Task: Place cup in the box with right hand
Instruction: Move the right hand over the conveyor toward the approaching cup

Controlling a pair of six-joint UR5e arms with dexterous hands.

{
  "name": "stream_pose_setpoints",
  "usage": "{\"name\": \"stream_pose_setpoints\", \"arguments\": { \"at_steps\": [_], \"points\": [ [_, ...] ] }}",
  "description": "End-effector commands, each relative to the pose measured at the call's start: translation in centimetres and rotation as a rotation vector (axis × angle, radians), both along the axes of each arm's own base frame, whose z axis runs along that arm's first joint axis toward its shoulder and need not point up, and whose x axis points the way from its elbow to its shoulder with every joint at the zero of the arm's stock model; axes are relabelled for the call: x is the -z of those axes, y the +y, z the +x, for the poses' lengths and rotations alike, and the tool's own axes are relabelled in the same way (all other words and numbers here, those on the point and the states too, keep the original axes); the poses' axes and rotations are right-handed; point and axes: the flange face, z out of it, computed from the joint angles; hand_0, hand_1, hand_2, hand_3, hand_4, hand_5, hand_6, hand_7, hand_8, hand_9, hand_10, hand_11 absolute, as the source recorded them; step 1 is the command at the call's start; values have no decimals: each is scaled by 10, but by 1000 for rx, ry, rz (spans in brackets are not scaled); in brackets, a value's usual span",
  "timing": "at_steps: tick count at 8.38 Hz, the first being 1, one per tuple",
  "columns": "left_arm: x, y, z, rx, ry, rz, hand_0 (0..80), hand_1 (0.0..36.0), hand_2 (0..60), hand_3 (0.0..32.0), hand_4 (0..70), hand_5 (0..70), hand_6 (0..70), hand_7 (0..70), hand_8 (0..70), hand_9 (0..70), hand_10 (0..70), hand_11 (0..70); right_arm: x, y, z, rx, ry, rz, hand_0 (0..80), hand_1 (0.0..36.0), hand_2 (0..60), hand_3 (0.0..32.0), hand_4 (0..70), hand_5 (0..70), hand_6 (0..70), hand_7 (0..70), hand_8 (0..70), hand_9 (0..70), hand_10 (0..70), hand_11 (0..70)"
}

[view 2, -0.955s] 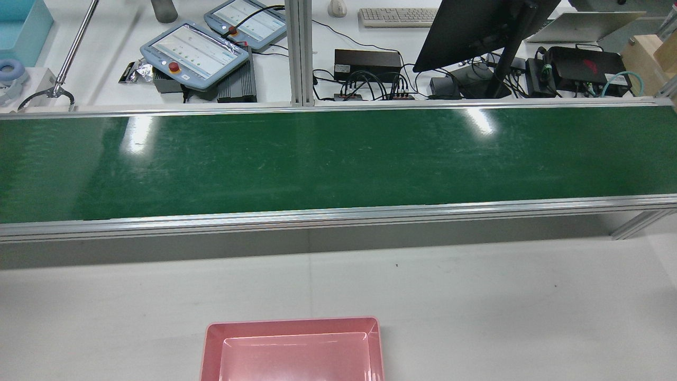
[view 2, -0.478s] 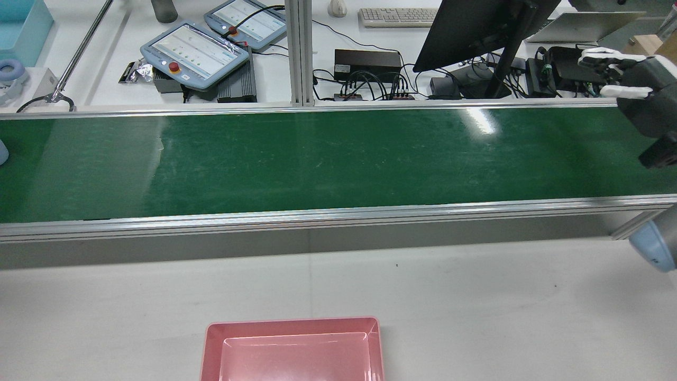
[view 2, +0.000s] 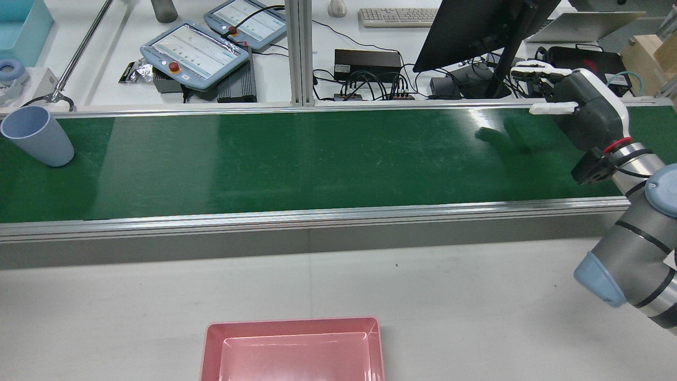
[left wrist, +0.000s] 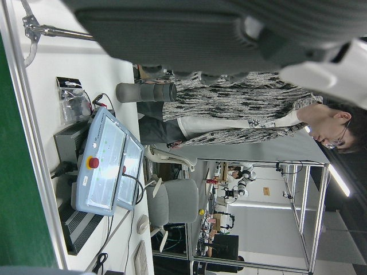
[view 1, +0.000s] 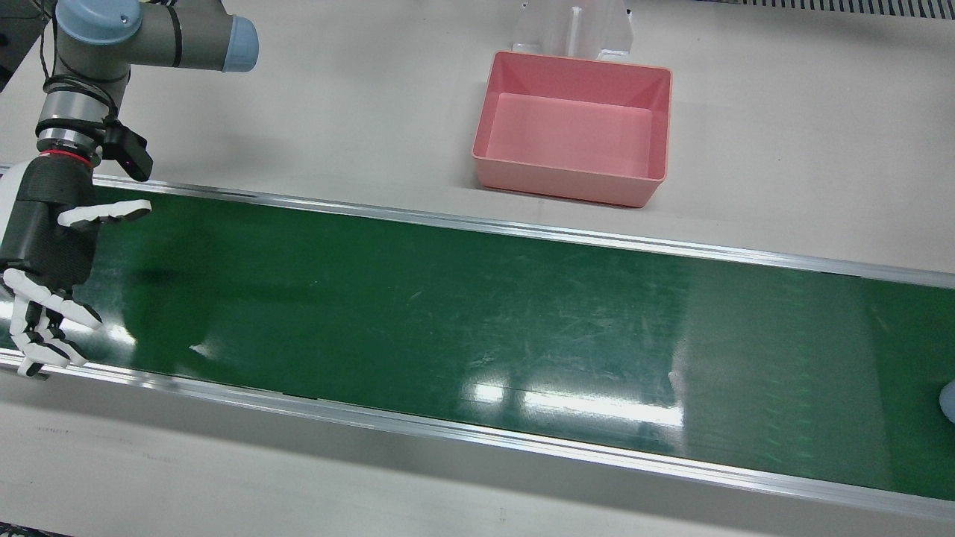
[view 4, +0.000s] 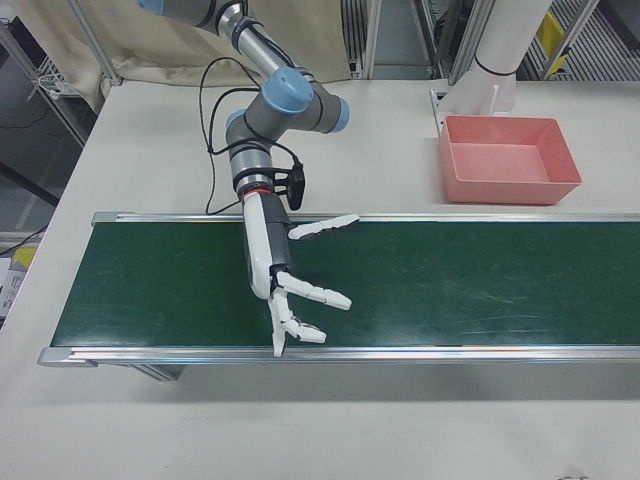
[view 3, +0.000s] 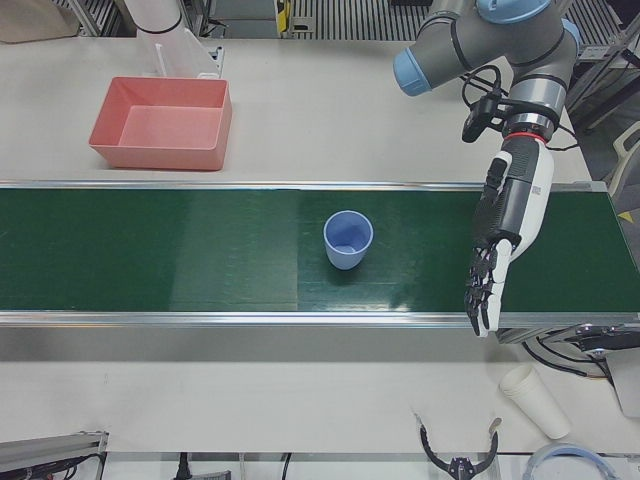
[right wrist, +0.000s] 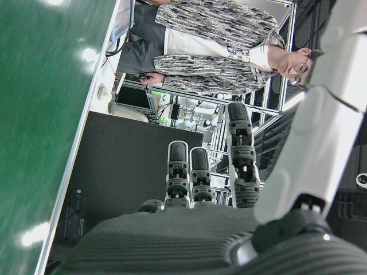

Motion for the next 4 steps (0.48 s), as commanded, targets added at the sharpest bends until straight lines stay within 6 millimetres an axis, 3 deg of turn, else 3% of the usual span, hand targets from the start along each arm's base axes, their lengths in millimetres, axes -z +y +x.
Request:
{"name": "stream_pose_setpoints", "arguments": {
  "at_steps": [1,2,3,4],
  "points": [
    [-1,0,0,0,0,0,0,0,0,0,0,0,0,0,0,0,0,0,9,14,-31,29,30,-22,511,115,52,0,246,55,83,340,153,253,6,20],
    [-1,0,1,-2,0,-1,0,0,0,0,0,0,0,0,0,0,0,0,0,8,-37,32,44,-35,508,86,0,0,248,54,81,327,148,244,24,46],
    [-1,0,1,-2,0,-2,0,0,0,0,0,0,0,0,0,0,0,0,-9,2,-42,32,55,-50,482,116,110,0,184,54,80,315,148,242,37,65],
    [-1,0,1,-2,0,-2,0,0,0,0,0,0,0,0,0,0,0,0,-13,-5,-47,32,61,-57,489,124,108,0,169,60,81,305,154,248,58,97]
  ]
}}
